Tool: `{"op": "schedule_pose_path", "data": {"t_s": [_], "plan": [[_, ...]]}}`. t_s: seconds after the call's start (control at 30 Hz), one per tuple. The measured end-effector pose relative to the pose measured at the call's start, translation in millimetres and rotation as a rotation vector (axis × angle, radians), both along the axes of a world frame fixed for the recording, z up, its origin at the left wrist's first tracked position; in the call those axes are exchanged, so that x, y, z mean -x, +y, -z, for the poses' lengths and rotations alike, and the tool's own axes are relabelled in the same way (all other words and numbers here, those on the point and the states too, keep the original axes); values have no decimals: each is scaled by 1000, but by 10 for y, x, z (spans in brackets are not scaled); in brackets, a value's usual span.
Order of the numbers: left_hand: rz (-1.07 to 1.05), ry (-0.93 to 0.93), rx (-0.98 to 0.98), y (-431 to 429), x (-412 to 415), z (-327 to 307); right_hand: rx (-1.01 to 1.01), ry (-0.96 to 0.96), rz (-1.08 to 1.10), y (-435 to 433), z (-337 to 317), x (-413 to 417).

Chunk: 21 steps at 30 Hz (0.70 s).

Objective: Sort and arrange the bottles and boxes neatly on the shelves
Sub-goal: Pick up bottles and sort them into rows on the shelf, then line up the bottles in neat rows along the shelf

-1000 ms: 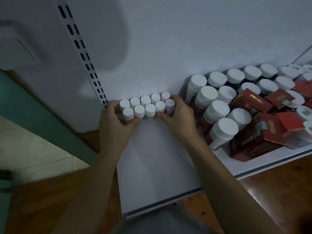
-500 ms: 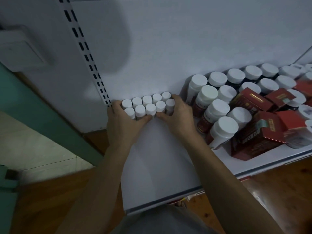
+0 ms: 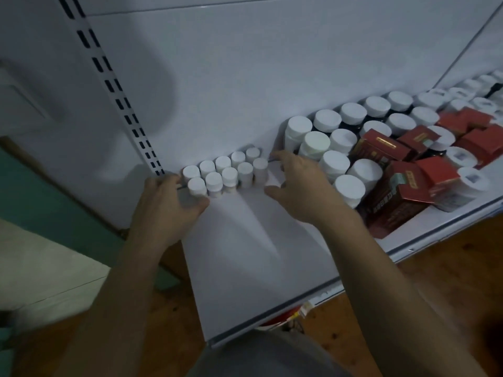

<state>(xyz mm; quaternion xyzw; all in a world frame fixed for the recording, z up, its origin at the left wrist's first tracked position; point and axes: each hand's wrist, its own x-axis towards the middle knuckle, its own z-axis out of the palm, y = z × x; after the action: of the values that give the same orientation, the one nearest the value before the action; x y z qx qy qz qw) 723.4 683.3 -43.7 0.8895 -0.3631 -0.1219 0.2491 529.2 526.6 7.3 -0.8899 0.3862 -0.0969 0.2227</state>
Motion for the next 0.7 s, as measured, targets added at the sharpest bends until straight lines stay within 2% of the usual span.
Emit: {"op": "schedule_pose_path", "data": {"t_s": [0.07,0.13,0.27,0.37,0.47,0.57,0.7], "plan": [[54,-129,-35,52,-107,-185,31,30,13,41,-237,161],[136,-181,-23,22,-166,-406,86,52,53,79,-434,359],[447,-139,-141,-252,-51,-781,146,102,205,100,-614,762],[649,-155,-213,-633,175,-904,84,150,280,75,-584,916],[782,-257,-80,-1018,482,-949,19,239,296,100,-467,955],[897,-291,69,-1391,805,-966,21,234,285,130,-360,956],[948,-263,-132,-1699,1077,-852,-28,183,235,127,-341,1042]]}}
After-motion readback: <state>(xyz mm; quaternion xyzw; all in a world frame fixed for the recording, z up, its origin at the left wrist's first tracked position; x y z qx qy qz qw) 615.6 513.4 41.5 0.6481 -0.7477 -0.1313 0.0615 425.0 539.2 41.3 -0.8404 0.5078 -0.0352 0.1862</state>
